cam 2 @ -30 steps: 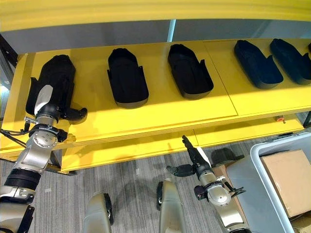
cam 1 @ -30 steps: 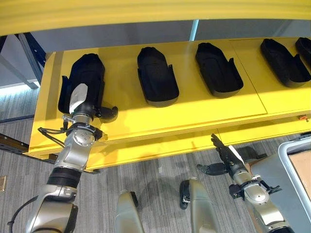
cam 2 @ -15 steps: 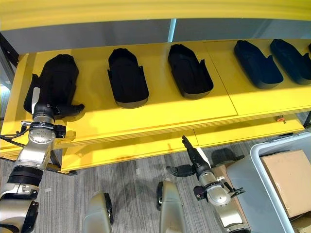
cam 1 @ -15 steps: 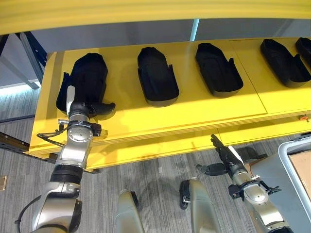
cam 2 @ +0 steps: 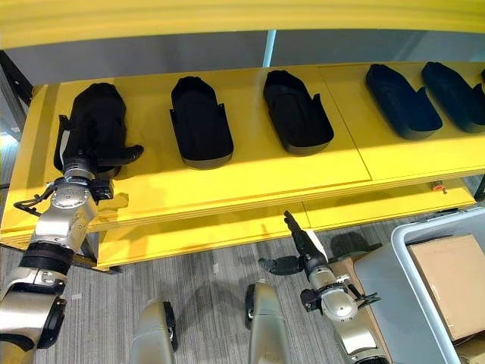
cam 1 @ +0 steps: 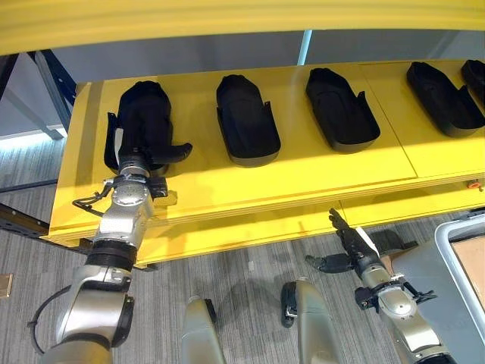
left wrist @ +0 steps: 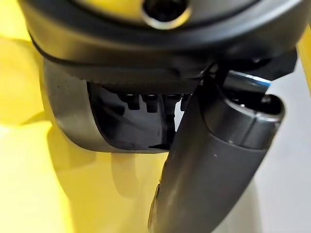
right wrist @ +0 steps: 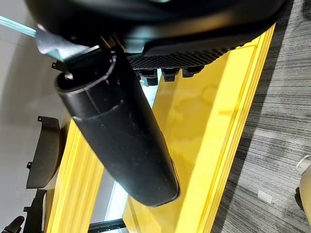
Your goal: Move parts from the plastic box to the shelf.
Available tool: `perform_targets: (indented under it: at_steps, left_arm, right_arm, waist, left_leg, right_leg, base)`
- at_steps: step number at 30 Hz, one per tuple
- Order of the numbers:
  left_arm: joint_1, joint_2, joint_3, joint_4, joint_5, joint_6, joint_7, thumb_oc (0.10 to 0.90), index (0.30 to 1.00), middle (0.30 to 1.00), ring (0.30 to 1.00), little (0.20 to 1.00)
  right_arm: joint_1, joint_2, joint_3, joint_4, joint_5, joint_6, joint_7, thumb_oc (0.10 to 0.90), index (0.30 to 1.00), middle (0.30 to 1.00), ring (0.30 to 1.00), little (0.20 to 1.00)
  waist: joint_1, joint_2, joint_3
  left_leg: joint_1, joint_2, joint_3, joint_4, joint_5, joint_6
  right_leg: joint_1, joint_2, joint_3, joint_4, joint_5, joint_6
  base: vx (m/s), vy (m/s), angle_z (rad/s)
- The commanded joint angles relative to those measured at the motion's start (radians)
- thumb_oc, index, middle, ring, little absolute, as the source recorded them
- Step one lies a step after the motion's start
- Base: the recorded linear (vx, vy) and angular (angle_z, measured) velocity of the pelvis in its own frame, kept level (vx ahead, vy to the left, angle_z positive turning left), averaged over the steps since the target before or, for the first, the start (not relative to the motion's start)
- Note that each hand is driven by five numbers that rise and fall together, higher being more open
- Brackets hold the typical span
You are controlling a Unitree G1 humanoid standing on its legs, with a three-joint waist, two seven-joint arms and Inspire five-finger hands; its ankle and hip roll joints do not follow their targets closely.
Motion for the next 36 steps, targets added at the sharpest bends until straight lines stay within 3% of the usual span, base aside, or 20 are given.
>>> perform_targets:
  at_steps: [1, 17, 36]
  left_arm:
    - [-0.068, -0.036, -0.015, 0.029, -0.042, -0.082, 0.016, 0.9, 1.0, 1.0, 1.0, 1.0]
    - [-0.061, -0.036, 0.005, 0.034, -0.074, -0.101, 0.042, 0.9, 1.0, 1.0, 1.0, 1.0]
    - [-0.037, 0.122, 0.126, -0.312, 0.158, -0.176, 0.178, 0.9, 1.0, 1.0, 1.0, 1.0]
  right_arm:
    - [-0.03, -0.021, -0.024, -0.056, 0.002, -0.077, -0.029, 0.9, 1.0, 1.0, 1.0, 1.0]
    - [-0.03, -0.021, -0.012, -0.055, 0.006, -0.083, -0.036, 0.9, 1.0, 1.0, 1.0, 1.0]
    - [-0.05, -0.042, -0.041, -0.062, -0.004, -0.117, -0.027, 0.9, 1.0, 1.0, 1.0, 1.0]
  waist:
    - [-0.003, 0.005, -0.066]
    - [0.001, 0.004, -0.067]
    - [0.014, 0.013, -0.072]
  left_leg:
    - [-0.023, -0.017, -0.045, -0.07, 0.083, 0.047]
    - [-0.024, -0.018, -0.044, -0.07, 0.084, 0.047]
    - [-0.026, -0.023, -0.041, -0.067, 0.077, 0.048]
  right_leg:
    - [0.097, -0.032, 0.039, -0.083, 0.006, 0.055]
    - [0.098, -0.032, 0.036, -0.084, 0.007, 0.055]
    - [0.096, -0.035, 0.036, -0.081, 0.0, 0.057]
  base:
    - [0.0, 0.0, 0.0]
    - [0.0, 0.0, 0.0]
    - [0.0, 0.0, 0.0]
